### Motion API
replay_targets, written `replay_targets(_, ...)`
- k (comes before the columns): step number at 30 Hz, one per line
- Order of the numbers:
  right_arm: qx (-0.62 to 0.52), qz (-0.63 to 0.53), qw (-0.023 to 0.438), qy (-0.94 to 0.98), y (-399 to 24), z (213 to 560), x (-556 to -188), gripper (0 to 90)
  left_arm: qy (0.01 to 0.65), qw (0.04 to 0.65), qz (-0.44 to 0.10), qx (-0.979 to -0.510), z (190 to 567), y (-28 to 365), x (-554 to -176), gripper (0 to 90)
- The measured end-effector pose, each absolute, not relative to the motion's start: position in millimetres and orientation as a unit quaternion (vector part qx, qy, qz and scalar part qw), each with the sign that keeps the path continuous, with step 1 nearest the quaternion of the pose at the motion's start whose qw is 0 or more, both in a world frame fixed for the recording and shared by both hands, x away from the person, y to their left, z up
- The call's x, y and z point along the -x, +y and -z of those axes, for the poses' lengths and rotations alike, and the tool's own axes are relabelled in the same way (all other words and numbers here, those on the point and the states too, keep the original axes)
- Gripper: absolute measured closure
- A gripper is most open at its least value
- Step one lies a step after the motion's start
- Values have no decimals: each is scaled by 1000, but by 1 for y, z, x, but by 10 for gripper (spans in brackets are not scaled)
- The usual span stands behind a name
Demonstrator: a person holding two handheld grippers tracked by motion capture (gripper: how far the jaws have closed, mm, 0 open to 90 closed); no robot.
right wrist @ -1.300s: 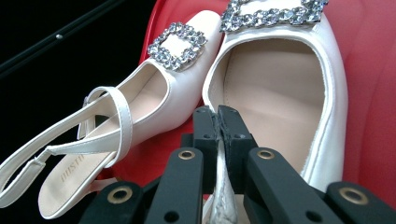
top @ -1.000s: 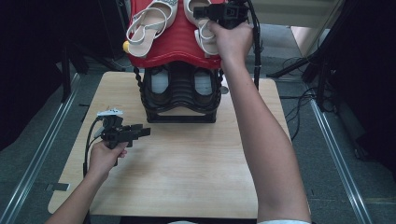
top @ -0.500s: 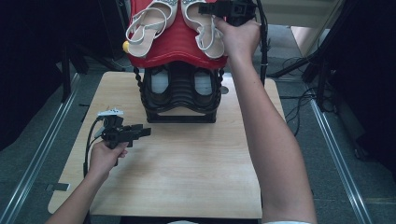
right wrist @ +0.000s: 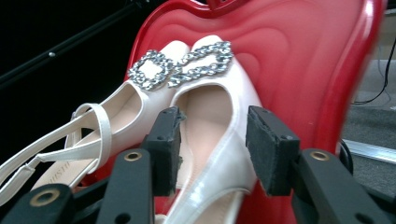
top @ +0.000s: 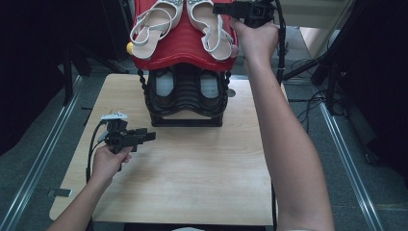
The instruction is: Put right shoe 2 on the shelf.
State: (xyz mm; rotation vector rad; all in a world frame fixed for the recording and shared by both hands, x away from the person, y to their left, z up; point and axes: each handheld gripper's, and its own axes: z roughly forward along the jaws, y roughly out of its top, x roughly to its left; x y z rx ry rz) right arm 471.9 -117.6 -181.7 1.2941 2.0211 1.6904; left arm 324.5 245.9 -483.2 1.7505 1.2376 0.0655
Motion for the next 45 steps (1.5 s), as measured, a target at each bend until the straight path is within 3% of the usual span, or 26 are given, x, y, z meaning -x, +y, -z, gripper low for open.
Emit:
replay_targets(15,-461,-571,127,668,-167,215,-474,506,506,476,-27,-719,483,246,-324,449)
replay_targets(28,-485,-559,114,663,-204,267,-472,494,509,476,-26,-717,484,247,-325,449)
replay_targets(45,-500,-549,96,663,-222,323,-450,491,508,475,-28,-719,484,248,-325,447)
